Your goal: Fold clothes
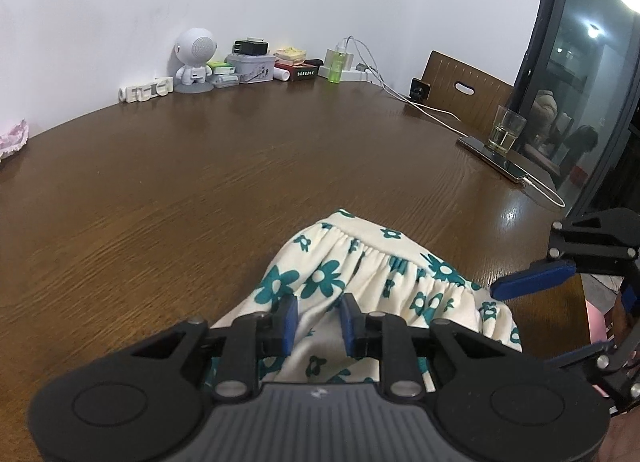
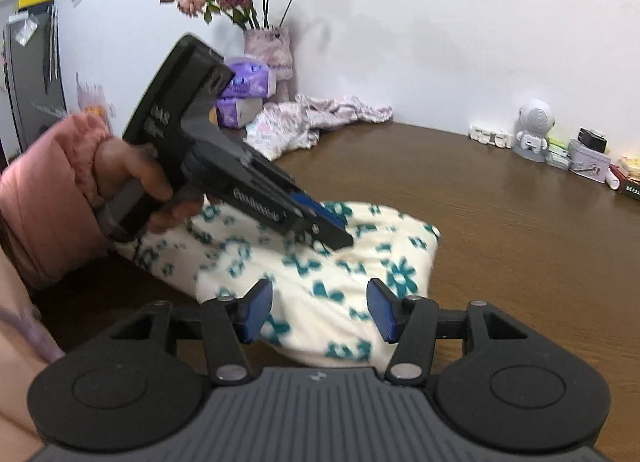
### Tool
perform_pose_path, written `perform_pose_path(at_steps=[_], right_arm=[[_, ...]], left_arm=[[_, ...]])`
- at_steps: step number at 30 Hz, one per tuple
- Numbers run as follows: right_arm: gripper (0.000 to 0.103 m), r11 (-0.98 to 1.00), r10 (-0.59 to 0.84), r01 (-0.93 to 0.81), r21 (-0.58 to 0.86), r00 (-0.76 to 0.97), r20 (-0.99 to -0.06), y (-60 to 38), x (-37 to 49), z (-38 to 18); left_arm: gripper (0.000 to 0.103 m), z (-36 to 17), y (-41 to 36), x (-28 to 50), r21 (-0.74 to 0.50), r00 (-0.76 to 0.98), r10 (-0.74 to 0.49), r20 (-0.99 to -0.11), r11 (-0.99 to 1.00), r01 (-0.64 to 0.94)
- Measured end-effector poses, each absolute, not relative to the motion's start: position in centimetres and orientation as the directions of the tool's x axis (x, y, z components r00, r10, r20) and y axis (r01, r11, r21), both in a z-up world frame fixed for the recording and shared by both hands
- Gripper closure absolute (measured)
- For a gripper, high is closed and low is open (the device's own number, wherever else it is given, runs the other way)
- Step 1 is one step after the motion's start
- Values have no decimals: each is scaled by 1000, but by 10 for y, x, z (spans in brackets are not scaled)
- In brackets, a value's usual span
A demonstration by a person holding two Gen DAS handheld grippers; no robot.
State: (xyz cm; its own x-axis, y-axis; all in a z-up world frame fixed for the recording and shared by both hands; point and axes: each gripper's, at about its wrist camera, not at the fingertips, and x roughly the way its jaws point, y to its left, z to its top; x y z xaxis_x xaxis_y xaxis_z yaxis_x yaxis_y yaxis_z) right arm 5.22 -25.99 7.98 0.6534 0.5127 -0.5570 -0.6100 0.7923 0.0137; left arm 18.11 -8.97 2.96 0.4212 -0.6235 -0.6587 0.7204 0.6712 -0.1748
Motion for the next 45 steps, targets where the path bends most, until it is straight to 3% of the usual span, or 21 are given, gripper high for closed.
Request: perform_pose_path(at_steps=[8, 9, 10, 11, 15, 18, 22, 25, 29, 33, 40, 45], right_arm=[[51, 720, 477, -673, -170, 658, -583, -250, 36, 74], [58, 708, 469, -679, -193, 657, -591, -245, 38, 72], [72, 696, 461, -685, -214, 655, -599, -239, 41, 70], [79, 686, 456, -692, -224, 650, -608, -234, 44, 67], [87, 666, 461, -708, -236, 639, -616, -221, 57, 62], [87, 654, 469, -720, -232, 627, -622, -217, 61, 59], [87, 672, 462, -713, -199, 615, -639, -217, 69, 49], [87, 690, 466, -702, -174, 615, -636, -217, 71, 47], [87, 705, 474, -695, -144, 612, -632, -220, 73, 45], [86, 720, 495, -687, -98, 608, -621, -227, 73, 48], [72, 757, 564, -653, 28, 632, -531, -263, 71, 73], [72, 798, 502, -603, -15, 677, -538, -271, 83, 67]], left_arm=[[82, 31, -91, 180, -172, 423, -622, -659, 672, 720], [82, 31, -91, 181, -173, 423, -622, -658, 672, 720], [82, 32, -92, 181, -173, 423, -623, -658, 672, 720], [82, 32, -91, 180, -172, 424, -624, -657, 671, 721], [81, 37, -87, 176, -174, 423, -633, -648, 664, 727], [75, 45, -79, 170, -181, 421, -652, -631, 652, 736], [47, 55, -76, 157, -175, 380, -697, -609, 585, 792], [37, 55, -78, 145, -134, 358, -705, -612, 539, 832], [36, 48, -81, 137, -71, 361, -672, -647, 524, 849], [46, 35, -85, 138, -43, 348, -628, -696, 520, 853], [45, 32, -78, 135, -25, 355, -619, -701, 519, 854], [45, 32, -73, 130, -2, 373, -604, -704, 527, 850]])
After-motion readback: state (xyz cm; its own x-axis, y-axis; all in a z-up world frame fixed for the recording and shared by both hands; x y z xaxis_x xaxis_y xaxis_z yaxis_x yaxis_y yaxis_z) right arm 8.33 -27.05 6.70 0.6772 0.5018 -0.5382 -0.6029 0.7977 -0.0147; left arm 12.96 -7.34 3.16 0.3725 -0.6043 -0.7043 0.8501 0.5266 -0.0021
